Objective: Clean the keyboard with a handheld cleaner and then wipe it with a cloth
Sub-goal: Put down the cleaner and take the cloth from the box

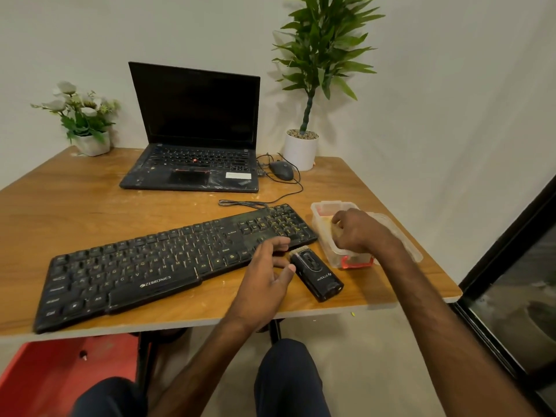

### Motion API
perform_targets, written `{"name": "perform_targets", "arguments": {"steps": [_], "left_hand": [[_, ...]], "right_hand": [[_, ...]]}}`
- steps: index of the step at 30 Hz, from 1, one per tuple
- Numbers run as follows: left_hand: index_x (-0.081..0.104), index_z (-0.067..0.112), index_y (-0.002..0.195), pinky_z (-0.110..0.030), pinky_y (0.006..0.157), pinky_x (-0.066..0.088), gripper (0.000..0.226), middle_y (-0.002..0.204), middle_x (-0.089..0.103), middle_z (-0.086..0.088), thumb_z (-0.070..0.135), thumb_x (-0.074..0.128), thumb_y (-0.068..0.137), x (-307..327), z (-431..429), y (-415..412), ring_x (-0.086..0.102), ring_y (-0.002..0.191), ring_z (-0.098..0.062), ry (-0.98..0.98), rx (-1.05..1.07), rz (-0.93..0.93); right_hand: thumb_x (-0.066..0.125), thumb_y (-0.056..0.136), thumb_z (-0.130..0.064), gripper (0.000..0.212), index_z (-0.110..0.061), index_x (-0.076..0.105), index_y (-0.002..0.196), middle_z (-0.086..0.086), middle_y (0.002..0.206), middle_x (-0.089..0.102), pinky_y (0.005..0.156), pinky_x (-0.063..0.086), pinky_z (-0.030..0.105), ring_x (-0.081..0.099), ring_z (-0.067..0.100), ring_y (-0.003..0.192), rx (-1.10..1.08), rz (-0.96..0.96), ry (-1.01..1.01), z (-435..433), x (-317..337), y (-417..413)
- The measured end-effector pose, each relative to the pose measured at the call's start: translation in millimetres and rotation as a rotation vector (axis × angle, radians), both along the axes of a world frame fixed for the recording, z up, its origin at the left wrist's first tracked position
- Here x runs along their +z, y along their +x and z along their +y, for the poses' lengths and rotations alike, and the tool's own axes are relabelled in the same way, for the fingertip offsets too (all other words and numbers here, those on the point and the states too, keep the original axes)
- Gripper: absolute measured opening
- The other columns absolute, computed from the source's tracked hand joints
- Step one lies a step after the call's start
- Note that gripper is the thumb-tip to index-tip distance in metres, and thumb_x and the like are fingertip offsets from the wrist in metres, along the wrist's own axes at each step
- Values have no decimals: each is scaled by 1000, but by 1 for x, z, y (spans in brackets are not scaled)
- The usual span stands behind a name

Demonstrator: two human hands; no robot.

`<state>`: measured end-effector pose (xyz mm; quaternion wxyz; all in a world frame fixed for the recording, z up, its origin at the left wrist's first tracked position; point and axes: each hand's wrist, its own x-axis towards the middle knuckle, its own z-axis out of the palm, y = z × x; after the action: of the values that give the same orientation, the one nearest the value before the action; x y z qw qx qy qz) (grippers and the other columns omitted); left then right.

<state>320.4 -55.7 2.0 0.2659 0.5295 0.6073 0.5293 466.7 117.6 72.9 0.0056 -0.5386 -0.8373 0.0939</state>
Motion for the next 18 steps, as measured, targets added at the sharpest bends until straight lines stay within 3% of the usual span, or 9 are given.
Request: {"name": "perform_targets", "arguments": {"steps": [4,7,11,14,18], "left_hand": [[42,28,141,-32,91,56,48,134,50,10,15,60,99,2,-3,-3,58,108,-2,-9,13,-28],[43,28,141,-34,92,56,47,133,50,10,16,60,99,2,-6,-9,58,107,-2,-16,26,-20],[43,25,140,-31,92,55,45,129,53,9,18,61,99,1,-10,-21,58,103,-2,-12,52,10],[43,22,139,-25,89,54,44,126,54,10,20,61,99,1,-14,-25,58,102,-1,-14,78,71],[44,22,139,-22,87,54,44,126,54,11,23,62,98,1,-21,-35,58,103,3,-7,101,164]], "right_hand": [[75,75,-23,43,-14,68,117,5,113,69,85,54,34,62,21,97,11,-46,123,1,1,-4],[78,74,-21,38,-15,71,110,4,108,70,83,56,36,63,20,92,7,-2,170,-1,-1,-4],[74,81,-17,40,-14,67,121,5,120,67,90,53,35,62,20,103,-2,117,103,-2,-1,-1],[67,89,-19,44,-13,59,132,7,126,63,89,48,33,59,22,109,6,67,29,-5,-1,-4],[67,86,-16,38,-12,62,124,8,120,65,86,51,35,60,24,103,-6,-1,113,-4,-4,-9]]}}
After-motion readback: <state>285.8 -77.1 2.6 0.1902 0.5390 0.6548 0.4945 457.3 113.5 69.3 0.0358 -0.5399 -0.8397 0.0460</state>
